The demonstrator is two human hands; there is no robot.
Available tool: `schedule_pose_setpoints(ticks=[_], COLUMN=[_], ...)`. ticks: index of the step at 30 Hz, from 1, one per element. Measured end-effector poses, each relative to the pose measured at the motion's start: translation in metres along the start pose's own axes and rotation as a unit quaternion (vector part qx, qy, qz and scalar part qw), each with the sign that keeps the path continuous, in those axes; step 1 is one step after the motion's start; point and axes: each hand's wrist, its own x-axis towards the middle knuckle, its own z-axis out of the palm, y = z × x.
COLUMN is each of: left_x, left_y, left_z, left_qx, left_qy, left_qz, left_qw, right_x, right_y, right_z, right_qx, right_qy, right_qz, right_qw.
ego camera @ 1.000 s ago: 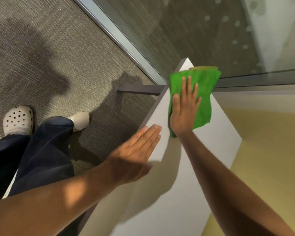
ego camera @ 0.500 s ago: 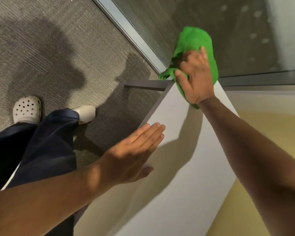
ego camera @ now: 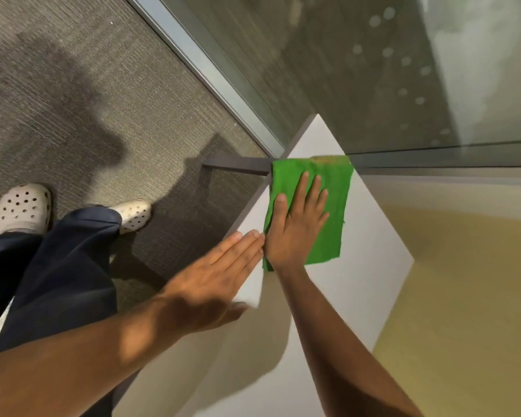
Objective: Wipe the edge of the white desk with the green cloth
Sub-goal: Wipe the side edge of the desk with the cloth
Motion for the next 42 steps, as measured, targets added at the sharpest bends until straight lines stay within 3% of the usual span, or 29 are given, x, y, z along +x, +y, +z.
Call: schedule_pose_setpoints(ticks=[11,16,20,24,28,33,38,42], left_x=[-0.001,-0.001,0.000,0.000,-0.011,0.025,0.090,0.131], left_y=[0.001,0.001,-0.003,-0.005,-0.030,-0.082,-0.109,-0.102], left_z=[0.023,0.022,0.020,0.014,-0.012,-0.030,-0.048,-0.061], left_qx=[-0.027,-0.015,0.001,-0.003,-0.020,-0.004,0.153,0.200], left_qy=[0.001,-0.013,-0.026,-0.108,-0.017,0.056,0.016,-0.015], left_qz=[-0.013,-0.004,0.004,0.046,0.043,-0.091,0.043,0.147], left_qw=[1.000,1.000,1.000,0.993,0.999,0.994,0.987,0.969], right_x=[0.157,0.146,0.107,0.056,0.023,0.004,0.007,-0.011], right_y=[-0.013,-0.035,-0.034,-0.024,-0.014,-0.009,-0.012,-0.019], right_z=[-0.020,-0.013,-0.011,-0.010,-0.011,-0.018,-0.045,-0.062], right_qx=[0.016,0.029,0.019,0.024,0.038,0.086,0.212,0.373], right_qy=[0.033,0.048,0.003,-0.036,-0.081,-0.133,-0.187,-0.110], right_qz=[0.133,-0.012,-0.098,-0.125,-0.120,-0.117,-0.076,0.029], right_qw=[0.990,0.998,0.995,0.991,0.989,0.981,0.956,0.921])
